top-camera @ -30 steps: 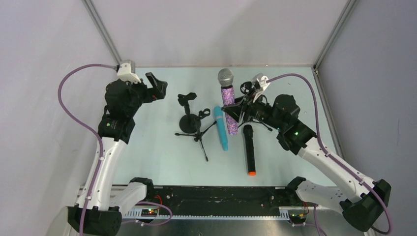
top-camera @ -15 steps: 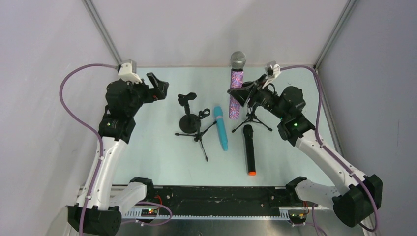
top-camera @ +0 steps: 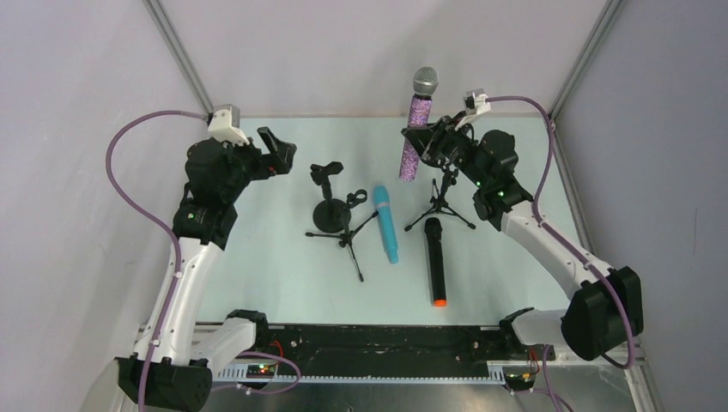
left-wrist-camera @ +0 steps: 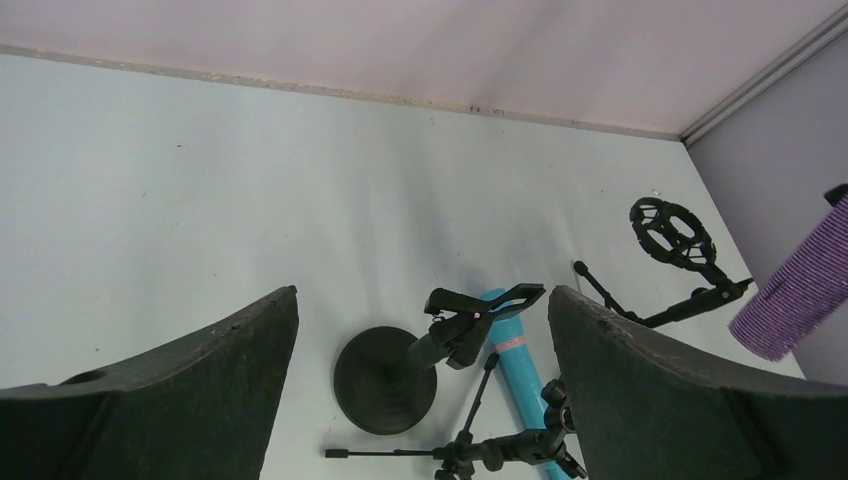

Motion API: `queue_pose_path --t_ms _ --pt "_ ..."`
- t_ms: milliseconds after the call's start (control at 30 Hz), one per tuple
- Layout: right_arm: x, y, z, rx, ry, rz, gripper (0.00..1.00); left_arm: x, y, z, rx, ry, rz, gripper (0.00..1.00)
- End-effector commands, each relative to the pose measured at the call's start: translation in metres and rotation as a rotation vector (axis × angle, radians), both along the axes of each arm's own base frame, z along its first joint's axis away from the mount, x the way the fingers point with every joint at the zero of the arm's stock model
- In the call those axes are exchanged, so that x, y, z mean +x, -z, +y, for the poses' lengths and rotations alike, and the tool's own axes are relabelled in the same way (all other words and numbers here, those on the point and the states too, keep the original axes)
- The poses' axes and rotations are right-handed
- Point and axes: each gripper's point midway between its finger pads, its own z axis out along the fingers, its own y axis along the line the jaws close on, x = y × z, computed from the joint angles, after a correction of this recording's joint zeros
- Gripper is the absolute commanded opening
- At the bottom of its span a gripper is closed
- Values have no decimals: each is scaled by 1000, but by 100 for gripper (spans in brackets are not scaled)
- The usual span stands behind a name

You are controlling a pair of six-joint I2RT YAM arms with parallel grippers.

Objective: Attach the microphones to the stand

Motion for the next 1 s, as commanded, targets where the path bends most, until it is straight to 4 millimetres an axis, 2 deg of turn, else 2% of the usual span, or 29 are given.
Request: queue_pose_path --t_ms 0,100,200,400,600,767,967 --pt "17 -54 -10 49 68 -165 0 0 -17 -5 -17 20 -50 98" --pt "26 -52 -7 -10 71 -236 0 0 -17 -4 -14 15 -51 98" --pt "31 -57 -9 -49 90 -315 0 0 -18 -4 -11 15 -53 98" --pt "58 -61 -38 -55 236 -366 0 0 -17 -4 -8 14 -51 98" --pt "75 -64 -58 -47 282 -406 0 0 -17 -2 -4 9 -53 98" --pt "81 -76 -70 -44 322 -467 0 1 -15 -3 -6 14 -47 98" --pt "89 -78 -81 -76 364 -498 0 2 -13 -5 -10 21 -41 98"
